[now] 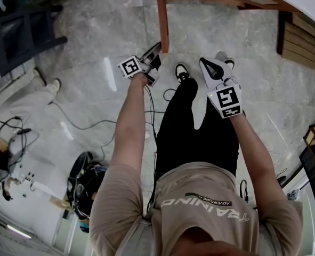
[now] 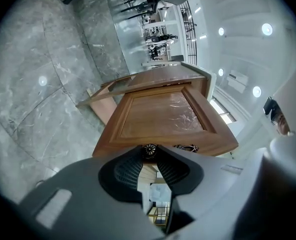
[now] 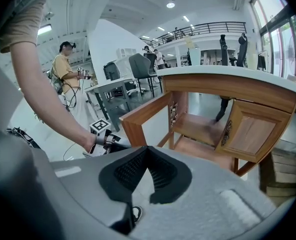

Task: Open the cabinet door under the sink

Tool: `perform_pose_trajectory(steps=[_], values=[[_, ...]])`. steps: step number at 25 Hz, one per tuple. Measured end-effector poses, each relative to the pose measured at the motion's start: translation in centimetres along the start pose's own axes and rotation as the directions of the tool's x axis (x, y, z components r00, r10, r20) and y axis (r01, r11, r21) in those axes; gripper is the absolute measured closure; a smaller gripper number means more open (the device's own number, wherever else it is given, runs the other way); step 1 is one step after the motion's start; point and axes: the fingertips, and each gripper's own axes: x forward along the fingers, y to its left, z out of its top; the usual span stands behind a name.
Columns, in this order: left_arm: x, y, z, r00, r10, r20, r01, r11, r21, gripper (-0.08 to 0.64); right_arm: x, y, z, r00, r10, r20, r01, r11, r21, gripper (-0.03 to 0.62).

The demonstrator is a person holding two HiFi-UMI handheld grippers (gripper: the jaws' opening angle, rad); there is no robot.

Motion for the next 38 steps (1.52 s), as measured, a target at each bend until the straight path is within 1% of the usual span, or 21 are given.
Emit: perform_pose_trajectory(steps=[2, 3, 4, 6, 7, 10, 12, 13, 14, 17, 20, 22, 25, 26, 28, 30, 32, 34, 35, 36, 38], values=[[-0.1, 0.0, -0.1, 1.000, 0.018, 0.007, -0.019, 1.000, 0.012, 0.453, -0.1, 0.0, 0.5, 1.000, -0.005, 0.004, 0.005, 1.000, 0.001, 0.591], [-0.3, 0.3, 0.0, 0.998, 0.056, 0.002, -0.056, 0.997, 0.051, 0.451, -0.2, 0.0, 0.7, 1.000, -0.007, 0.006, 0.007, 1.000, 0.001, 0.591], [-0.8, 0.8, 0.3, 0.993, 0.115, -0.006, -0.113, 0.986, 0.119, 0.451, -0.3, 0.0, 0.8, 1.000, -0.008, 0.006, 0.008, 1.000, 0.000, 0.591], [-2.0, 1.9, 0.9, 0.971, 0.237, -0.011, -0.226, 0.939, 0.261, 0.451, -0.5, 0.1, 1.0, 1.000, -0.010, 0.007, 0.010, 1.000, -0.001, 0.591], [-2.4, 2.3, 1.1, 0.963, 0.268, -0.005, -0.254, 0.921, 0.294, 0.453, -0.6, 0.1, 1.1, 1.000, -0.011, 0.007, 0.011, 1.000, -0.002, 0.591], [-3.4, 2.7, 0.9, 0.958, 0.287, 0.026, -0.282, 0.911, 0.300, 0.458, -1.1, 0.0, 0.9, 1.000, -0.012, 0.009, 0.012, 1.000, -0.003, 0.591], [-3.8, 3.0, -0.1, 0.952, 0.305, 0.030, -0.300, 0.906, 0.299, 0.544, -1.6, -0.2, 0.5, 1.000, -0.013, 0.006, 0.013, 1.000, -0.003, 0.591], [-3.9, 3.2, -0.8, 0.948, 0.317, 0.023, -0.309, 0.902, 0.301, 0.546, -1.9, -0.4, 0.2, 1.000, -0.015, 0.003, 0.015, 1.000, -0.003, 0.591], [-3.9, 3.4, -1.7, 0.946, 0.324, 0.012, -0.313, 0.902, 0.298, 0.546, -2.3, -0.6, 0.0, 1.000, -0.019, 0.001, 0.019, 1.000, -0.003, 0.591], [-3.7, 4.0, -5.1, 0.949, 0.315, -0.032, -0.297, 0.921, 0.253, 0.546, -3.5, -1.2, -0.6, 1.000, -0.024, -0.005, 0.024, 1.000, -0.005, 0.591], [-3.1, 3.9, -8.6, 0.929, 0.350, -0.118, -0.300, 0.901, 0.313, 0.546, -4.7, -2.0, -1.4, 0.999, -0.034, -0.011, 0.034, 0.999, -0.005, 0.591], [-2.2, 3.4, -10.7, 0.905, 0.388, -0.175, -0.296, 0.868, 0.398, 0.546, -5.4, -2.5, -1.8, 0.999, -0.046, -0.012, 0.046, 0.999, 0.000, 0.591], [-0.7, 1.7, -13.3, 0.860, 0.455, -0.233, -0.261, 0.783, 0.564, 0.546, -6.7, -2.8, -2.4, 0.998, -0.060, -0.022, 0.060, 0.998, -0.007, 0.591], [0.0, 0.7, -14.0, 0.852, 0.462, -0.245, -0.237, 0.759, 0.607, 0.546, -7.1, -2.8, -2.4, 0.998, -0.062, -0.028, 0.061, 0.998, -0.020, 0.591], [1.6, -1.6, -15.3, 0.851, 0.452, -0.266, -0.184, 0.732, 0.656, 0.546, -7.9, -2.7, -2.6, 0.997, -0.060, -0.046, 0.058, 0.998, -0.033, 0.591], [3.1, -4.0, -16.5, 0.853, 0.441, -0.278, -0.139, 0.707, 0.694, 0.546, -8.8, -2.8, -2.8, 0.997, -0.058, -0.054, 0.059, 0.998, 0.015, 0.591], [4.6, -6.3, -17.4, 0.849, 0.443, -0.287, -0.094, 0.662, 0.744, 0.546, -9.6, -3.0, -2.6, 0.997, -0.070, -0.045, 0.074, 0.995, 0.072, 0.591], [5.9, -8.8, -18.0, 0.846, 0.442, -0.297, -0.044, 0.614, 0.788, 0.546, -10.3, -3.1, -2.2, 0.996, -0.085, -0.039, 0.088, 0.991, 0.097, 0.591], [6.4, -9.9, -18.3, 0.846, 0.438, -0.303, -0.022, 0.596, 0.802, 0.546, -10.7, -3.0, -1.8, 0.995, -0.092, -0.034, 0.095, 0.990, 0.104, 0.591], [6.7, -11.0, -18.7, 0.846, 0.434, -0.309, -0.004, 0.585, 0.811, 0.545, -11.1, -2.8, -1.4, 0.995, -0.098, -0.027, 0.101, 0.989, 0.111, 0.591], [6.9, -13.1, -19.5, 0.843, 0.433, -0.319, 0.015, 0.574, 0.819, 0.545, -12.3, -2.4, -0.6, 0.994, -0.110, -0.011, 0.110, 0.986, 0.125, 0.591]])
